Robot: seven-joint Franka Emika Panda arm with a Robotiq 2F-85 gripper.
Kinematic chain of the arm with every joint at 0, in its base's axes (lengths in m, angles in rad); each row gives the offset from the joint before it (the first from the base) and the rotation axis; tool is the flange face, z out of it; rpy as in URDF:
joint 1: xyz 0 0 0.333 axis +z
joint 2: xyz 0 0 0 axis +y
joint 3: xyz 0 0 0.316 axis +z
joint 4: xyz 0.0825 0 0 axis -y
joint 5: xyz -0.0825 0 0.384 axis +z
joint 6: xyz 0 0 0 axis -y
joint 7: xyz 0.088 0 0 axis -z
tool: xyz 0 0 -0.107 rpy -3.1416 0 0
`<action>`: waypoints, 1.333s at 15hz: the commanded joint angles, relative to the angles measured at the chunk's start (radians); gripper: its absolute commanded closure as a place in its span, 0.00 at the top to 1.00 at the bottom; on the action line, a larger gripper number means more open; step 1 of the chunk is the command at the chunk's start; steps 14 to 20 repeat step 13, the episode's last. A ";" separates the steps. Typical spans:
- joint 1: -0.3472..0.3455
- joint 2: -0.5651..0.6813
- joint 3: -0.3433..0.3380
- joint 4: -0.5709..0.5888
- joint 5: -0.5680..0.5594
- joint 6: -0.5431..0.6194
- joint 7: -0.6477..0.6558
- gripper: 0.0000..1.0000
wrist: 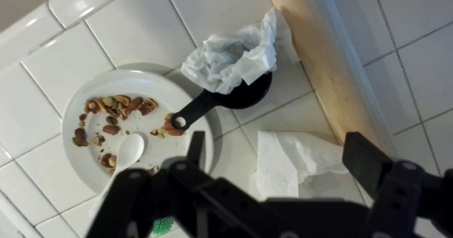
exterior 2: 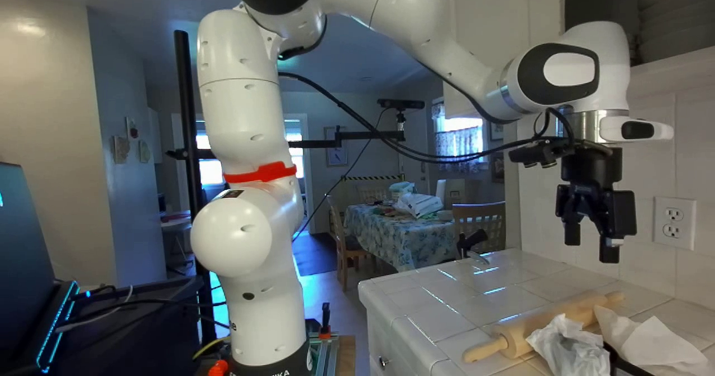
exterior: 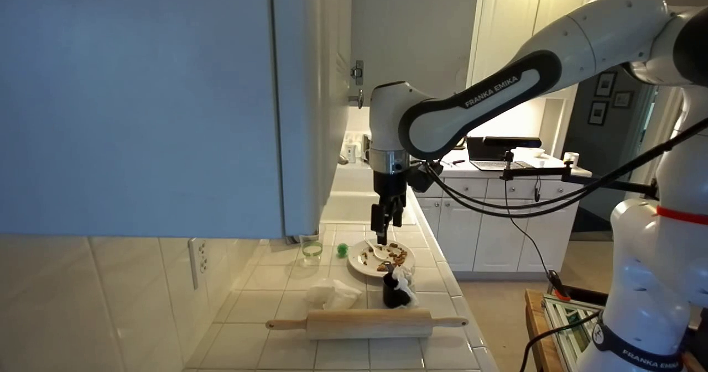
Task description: Use the tissue to wipe the cabinet's right door
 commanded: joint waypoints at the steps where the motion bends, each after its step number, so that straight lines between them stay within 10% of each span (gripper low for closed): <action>1: -0.005 -0.130 0.007 -0.092 -0.022 0.003 -0.018 1.00; 20: -0.009 -0.164 0.010 -0.096 0.002 -0.003 -0.026 1.00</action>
